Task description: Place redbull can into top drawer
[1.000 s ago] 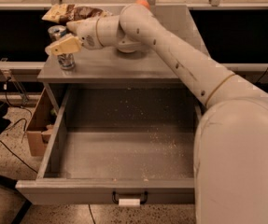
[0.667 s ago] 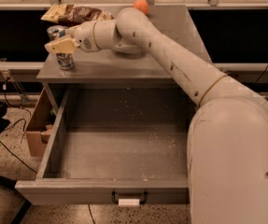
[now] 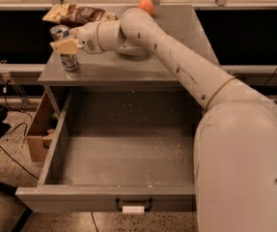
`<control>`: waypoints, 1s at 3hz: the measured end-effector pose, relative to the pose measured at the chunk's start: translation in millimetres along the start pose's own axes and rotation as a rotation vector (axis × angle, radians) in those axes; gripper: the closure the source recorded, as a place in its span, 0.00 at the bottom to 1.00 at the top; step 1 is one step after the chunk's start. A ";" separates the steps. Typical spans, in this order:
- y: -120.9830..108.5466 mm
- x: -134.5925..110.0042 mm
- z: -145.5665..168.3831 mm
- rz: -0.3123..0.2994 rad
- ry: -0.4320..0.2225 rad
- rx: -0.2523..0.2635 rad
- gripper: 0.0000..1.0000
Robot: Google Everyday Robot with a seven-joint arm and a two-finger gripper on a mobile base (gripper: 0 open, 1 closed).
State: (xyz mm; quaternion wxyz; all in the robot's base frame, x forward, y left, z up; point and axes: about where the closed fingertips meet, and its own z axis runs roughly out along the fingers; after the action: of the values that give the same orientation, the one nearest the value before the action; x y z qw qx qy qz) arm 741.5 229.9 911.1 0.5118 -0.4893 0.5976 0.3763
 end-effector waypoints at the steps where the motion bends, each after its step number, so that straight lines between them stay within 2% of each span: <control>1: 0.0 0.0 0.0 0.000 0.000 0.000 1.00; 2: 14.0 0.4 -10.3 0.004 -0.002 0.010 1.00; 3: 56.2 -54.1 -58.2 -0.029 -0.080 0.098 1.00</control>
Offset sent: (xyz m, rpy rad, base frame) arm -0.0410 -0.0247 0.0040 0.0071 0.0002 -0.0383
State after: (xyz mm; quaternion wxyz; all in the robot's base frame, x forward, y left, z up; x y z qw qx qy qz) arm 672.7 198.8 972.4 0.5643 -0.4567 0.5871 0.3582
